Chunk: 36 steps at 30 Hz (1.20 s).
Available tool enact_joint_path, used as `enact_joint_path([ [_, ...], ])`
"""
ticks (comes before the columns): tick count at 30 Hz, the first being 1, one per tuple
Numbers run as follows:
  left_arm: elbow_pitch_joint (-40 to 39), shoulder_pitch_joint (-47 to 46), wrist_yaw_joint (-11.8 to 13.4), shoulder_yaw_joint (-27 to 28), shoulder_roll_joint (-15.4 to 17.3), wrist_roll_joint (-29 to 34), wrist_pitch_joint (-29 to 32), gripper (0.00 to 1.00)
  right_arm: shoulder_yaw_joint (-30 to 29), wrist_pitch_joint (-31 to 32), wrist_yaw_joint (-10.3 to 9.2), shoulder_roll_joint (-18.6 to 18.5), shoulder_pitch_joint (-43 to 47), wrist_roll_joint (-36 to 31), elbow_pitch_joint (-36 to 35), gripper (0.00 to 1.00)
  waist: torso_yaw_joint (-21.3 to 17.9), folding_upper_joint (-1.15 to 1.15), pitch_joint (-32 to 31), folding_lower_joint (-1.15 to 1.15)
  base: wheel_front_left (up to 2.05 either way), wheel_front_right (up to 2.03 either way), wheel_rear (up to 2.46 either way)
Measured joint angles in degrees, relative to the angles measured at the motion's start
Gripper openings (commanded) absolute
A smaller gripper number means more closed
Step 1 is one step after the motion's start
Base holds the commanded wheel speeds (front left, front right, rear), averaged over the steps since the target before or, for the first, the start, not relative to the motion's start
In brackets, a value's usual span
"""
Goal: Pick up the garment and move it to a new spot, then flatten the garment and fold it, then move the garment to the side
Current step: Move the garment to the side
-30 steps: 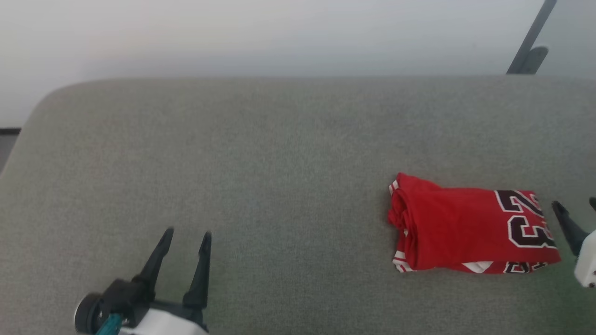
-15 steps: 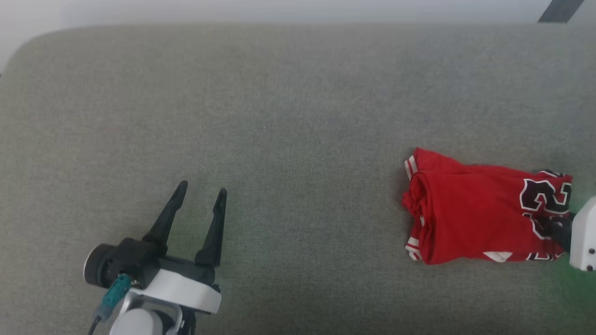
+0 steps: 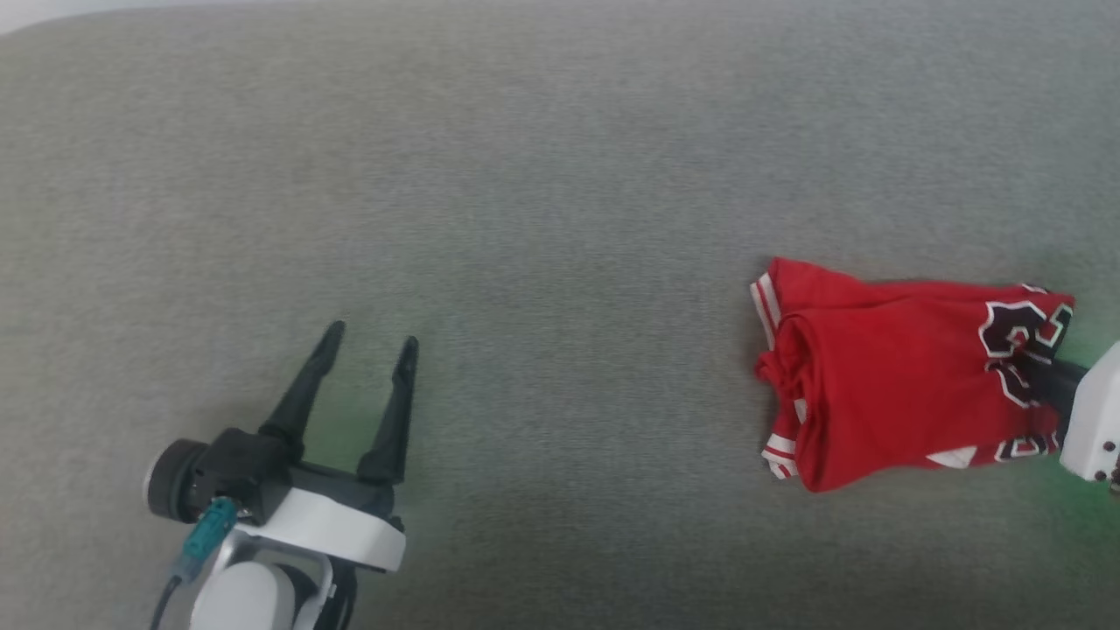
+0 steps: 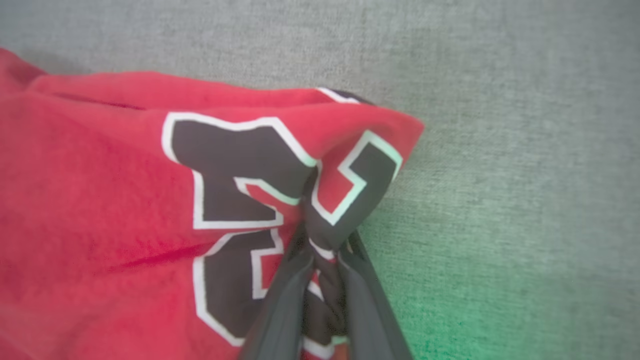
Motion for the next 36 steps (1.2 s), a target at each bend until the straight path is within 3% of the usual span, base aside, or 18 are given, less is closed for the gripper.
enact_joint_path([
  [10,-0.97,-5.78,0.00,-3.21,2.25,-0.08,-0.01,1.00,-7.32,-7.91,-0.23,-4.76,-0.73,-0.88,3.36,0.00,-6.75,0.00,1.94,0.00,0.00,0.00,0.00],
  [18,-1.09,-18.59,0.00,-9.93,5.53,0.31,0.00,1.00,-13.15,-17.10,-0.23,-5.23,-7.69,-5.81,11.62,0.00,-11.96,0.00,8.93,0.00,0.00,0.00,0.00],
  [30,-0.99,-33.41,0.00,-15.72,9.68,0.60,-0.01,1.00,-15.66,-28.78,-0.23,-5.70,-22.91,-17.00,24.64,0.00,-14.48,0.00,19.50,0.00,0.00,0.00,0.00],
  [36,-1.34,-36.22,0.00,-16.55,10.66,0.62,-0.01,1.00,-14.37,-32.03,-0.23,-3.85,-29.45,-21.61,30.71,0.00,-14.52,0.00,22.92,0.00,0.00,0.00,0.00],
])
